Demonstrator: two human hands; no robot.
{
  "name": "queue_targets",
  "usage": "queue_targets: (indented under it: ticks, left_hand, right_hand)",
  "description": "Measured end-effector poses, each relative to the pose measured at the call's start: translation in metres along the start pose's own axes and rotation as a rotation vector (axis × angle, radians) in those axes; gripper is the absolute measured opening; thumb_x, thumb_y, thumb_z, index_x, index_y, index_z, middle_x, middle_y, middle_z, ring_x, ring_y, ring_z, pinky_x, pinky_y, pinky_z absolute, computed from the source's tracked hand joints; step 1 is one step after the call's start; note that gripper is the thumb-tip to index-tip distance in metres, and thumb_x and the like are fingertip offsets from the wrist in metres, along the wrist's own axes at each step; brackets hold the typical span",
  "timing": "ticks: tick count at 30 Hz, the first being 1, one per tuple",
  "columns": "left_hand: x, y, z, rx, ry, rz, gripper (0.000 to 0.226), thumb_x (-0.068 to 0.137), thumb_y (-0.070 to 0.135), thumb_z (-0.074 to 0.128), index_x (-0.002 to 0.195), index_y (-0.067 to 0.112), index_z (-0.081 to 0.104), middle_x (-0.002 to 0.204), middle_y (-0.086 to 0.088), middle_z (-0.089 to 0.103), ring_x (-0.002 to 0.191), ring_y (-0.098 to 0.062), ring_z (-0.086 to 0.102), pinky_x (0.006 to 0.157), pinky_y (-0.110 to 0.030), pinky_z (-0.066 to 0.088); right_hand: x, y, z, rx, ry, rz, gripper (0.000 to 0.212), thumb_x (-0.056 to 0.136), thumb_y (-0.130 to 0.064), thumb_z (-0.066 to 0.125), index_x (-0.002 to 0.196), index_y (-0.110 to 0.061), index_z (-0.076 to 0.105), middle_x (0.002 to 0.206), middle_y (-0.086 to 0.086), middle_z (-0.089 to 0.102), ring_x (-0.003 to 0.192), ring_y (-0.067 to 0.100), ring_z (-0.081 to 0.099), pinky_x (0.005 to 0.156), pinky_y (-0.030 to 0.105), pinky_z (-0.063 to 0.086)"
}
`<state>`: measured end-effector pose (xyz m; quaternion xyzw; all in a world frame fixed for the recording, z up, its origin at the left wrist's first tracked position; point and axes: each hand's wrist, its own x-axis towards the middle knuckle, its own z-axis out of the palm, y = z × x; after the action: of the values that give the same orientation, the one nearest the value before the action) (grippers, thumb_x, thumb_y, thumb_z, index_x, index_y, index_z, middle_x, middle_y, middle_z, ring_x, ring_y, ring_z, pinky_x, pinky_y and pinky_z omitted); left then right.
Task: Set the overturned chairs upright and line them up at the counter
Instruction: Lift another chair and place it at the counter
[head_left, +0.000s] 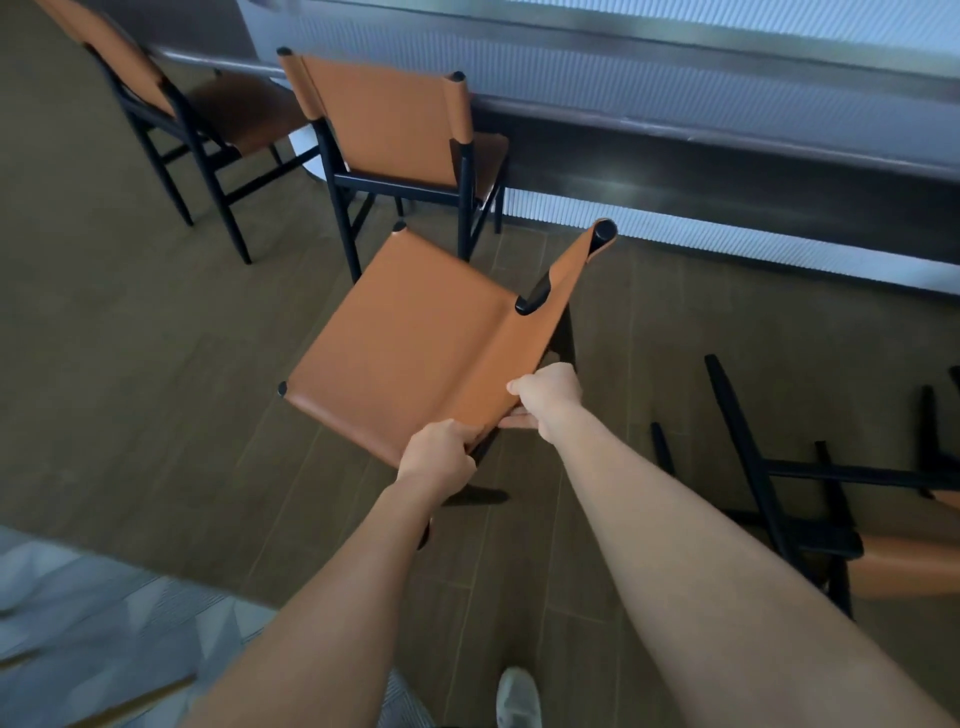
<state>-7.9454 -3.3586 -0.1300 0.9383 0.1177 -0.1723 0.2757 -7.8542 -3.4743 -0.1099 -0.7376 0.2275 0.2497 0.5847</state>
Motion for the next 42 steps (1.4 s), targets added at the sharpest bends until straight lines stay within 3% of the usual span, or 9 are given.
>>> queue_targets:
  ticks: [6, 8, 10, 14, 24, 30, 33, 37, 42]
  left_hand:
    - [0.016, 0.017, -0.004, 0.041, 0.005, -0.024, 0.05, 0.076, -0.003, 0.046, 0.11, 0.025, 0.07, 0.086, -0.001, 0.058, 0.083, -0.026, 0.055, 0.069, -0.03, 0.046]
    - [0.022, 0.023, -0.006, 0.073, -0.008, -0.021, 0.048, 0.078, -0.003, 0.047, 0.11, 0.024, 0.069, 0.083, 0.0, 0.057, 0.08, -0.025, 0.054, 0.066, -0.031, 0.045]
    - [0.029, 0.027, -0.008, 0.086, -0.03, -0.026, 0.045, 0.08, -0.003, 0.047, 0.108, 0.024, 0.069, 0.084, 0.0, 0.059, 0.08, -0.025, 0.057, 0.065, -0.033, 0.046]
    - [0.051, 0.04, -0.014, 0.085, -0.067, -0.052, 0.036, 0.08, -0.004, 0.048, 0.095, 0.022, 0.068, 0.088, -0.002, 0.063, 0.082, -0.026, 0.061, 0.064, -0.033, 0.049]
    - [0.112, 0.071, -0.029, 0.087, -0.14, 0.021, 0.054, 0.083, 0.003, 0.057, 0.132, 0.026, 0.059, 0.115, -0.003, 0.066, 0.102, -0.023, 0.063, 0.089, -0.034, 0.053]
    - [0.139, 0.088, -0.036, 0.057, -0.143, 0.0, 0.054, 0.082, 0.004, 0.061, 0.132, 0.025, 0.06, 0.121, 0.001, 0.065, 0.106, -0.019, 0.062, 0.09, -0.03, 0.052]
    - [0.155, 0.098, -0.038, 0.021, -0.12, -0.049, 0.041, 0.081, 0.008, 0.063, 0.119, 0.022, 0.069, 0.113, 0.001, 0.069, 0.101, -0.019, 0.064, 0.089, -0.033, 0.054]
    - [0.174, 0.117, -0.038, 0.009, -0.09, -0.125, 0.029, 0.081, 0.009, 0.063, 0.108, 0.015, 0.072, 0.11, -0.003, 0.071, 0.1, -0.021, 0.065, 0.088, -0.037, 0.056]
    - [0.201, 0.146, -0.041, 0.024, -0.066, -0.181, 0.034, 0.082, 0.013, 0.062, 0.113, 0.022, 0.072, 0.112, 0.001, 0.07, 0.103, -0.024, 0.063, 0.087, -0.034, 0.054]
  right_hand:
    - [0.022, -0.01, -0.011, 0.016, -0.025, -0.017, 0.023, 0.092, 0.005, 0.06, 0.082, -0.015, 0.052, 0.088, 0.008, 0.06, 0.075, 0.027, 0.068, 0.06, 0.042, 0.062]
    - [0.027, -0.011, -0.013, -0.012, -0.005, -0.037, 0.016, 0.093, 0.002, 0.06, 0.085, -0.012, 0.056, 0.096, 0.01, 0.062, 0.084, 0.031, 0.069, 0.063, 0.042, 0.063]
    - [0.031, -0.012, -0.014, -0.064, 0.016, -0.06, 0.007, 0.094, -0.001, 0.059, 0.095, -0.007, 0.062, 0.104, 0.012, 0.064, 0.079, 0.028, 0.068, 0.062, 0.04, 0.063]
    - [0.048, -0.027, -0.022, -0.1, 0.024, -0.057, 0.012, 0.095, -0.003, 0.058, 0.105, -0.003, 0.064, 0.111, 0.013, 0.065, 0.074, 0.028, 0.067, 0.059, 0.039, 0.062]
    - [0.099, -0.063, -0.048, -0.037, 0.028, -0.001, 0.018, 0.095, -0.007, 0.06, 0.113, -0.002, 0.063, 0.111, 0.015, 0.064, 0.093, 0.035, 0.068, 0.069, 0.049, 0.062]
    - [0.129, -0.077, -0.061, -0.037, 0.01, 0.003, 0.003, 0.096, -0.009, 0.06, 0.097, -0.007, 0.063, 0.091, 0.009, 0.065, 0.076, 0.029, 0.07, 0.061, 0.041, 0.062]
    - [0.15, -0.089, -0.071, -0.059, -0.017, -0.01, 0.014, 0.095, -0.009, 0.06, 0.083, -0.014, 0.059, 0.081, 0.007, 0.065, 0.066, 0.025, 0.071, 0.053, 0.036, 0.059]
    - [0.177, -0.104, -0.085, -0.081, -0.091, 0.008, 0.007, 0.096, -0.009, 0.059, 0.089, -0.011, 0.059, 0.087, 0.013, 0.069, 0.062, 0.024, 0.072, 0.051, 0.034, 0.058]
    - [0.205, -0.123, -0.105, -0.088, -0.173, 0.023, 0.011, 0.099, -0.013, 0.055, 0.092, -0.006, 0.059, 0.083, 0.014, 0.07, 0.063, 0.024, 0.071, 0.049, 0.032, 0.055]
